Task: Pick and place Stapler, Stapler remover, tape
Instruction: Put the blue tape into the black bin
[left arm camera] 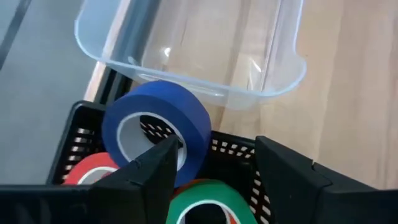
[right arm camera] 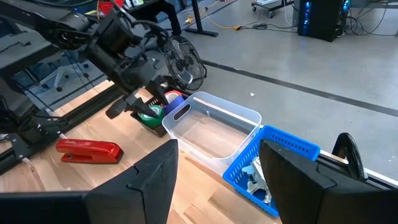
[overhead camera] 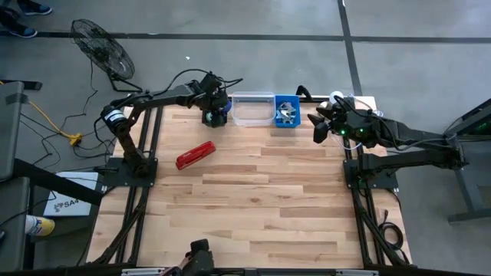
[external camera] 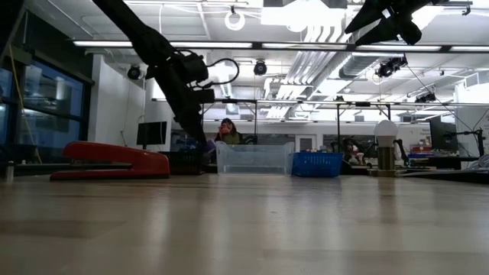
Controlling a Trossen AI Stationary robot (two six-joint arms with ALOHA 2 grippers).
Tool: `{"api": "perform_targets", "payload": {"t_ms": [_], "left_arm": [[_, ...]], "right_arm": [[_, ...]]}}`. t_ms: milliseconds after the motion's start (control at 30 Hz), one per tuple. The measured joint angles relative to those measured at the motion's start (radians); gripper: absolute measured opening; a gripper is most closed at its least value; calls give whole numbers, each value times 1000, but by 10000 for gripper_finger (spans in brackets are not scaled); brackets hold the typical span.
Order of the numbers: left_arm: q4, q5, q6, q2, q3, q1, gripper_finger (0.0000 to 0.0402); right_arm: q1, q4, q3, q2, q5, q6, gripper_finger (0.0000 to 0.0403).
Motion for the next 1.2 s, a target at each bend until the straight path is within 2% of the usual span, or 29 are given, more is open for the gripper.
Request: {"api": "perform_targets", "payload": {"t_ms": [300, 400, 500, 733, 967, 1200], "left_arm": [[29, -19, -23, 30, 0, 0, 203], [29, -24, -26, 30, 0, 0, 190], [29, -53, -34, 30, 0, 0, 154], [32, -84, -34, 29, 0, -1, 27], [37, -95, -34, 29, 0, -1, 39], [-1, -110, -19, -10, 25, 0, 25]], "right_arm": [[0, 0, 0, 0, 0, 4, 217], [0, 0, 0, 0, 0, 4, 217], [0, 0, 0, 0, 0, 4, 216], [0, 0, 0, 0, 0, 4, 216], [0, 0, 0, 0, 0, 4, 217], [0, 0, 0, 0, 0, 4, 217]]}}
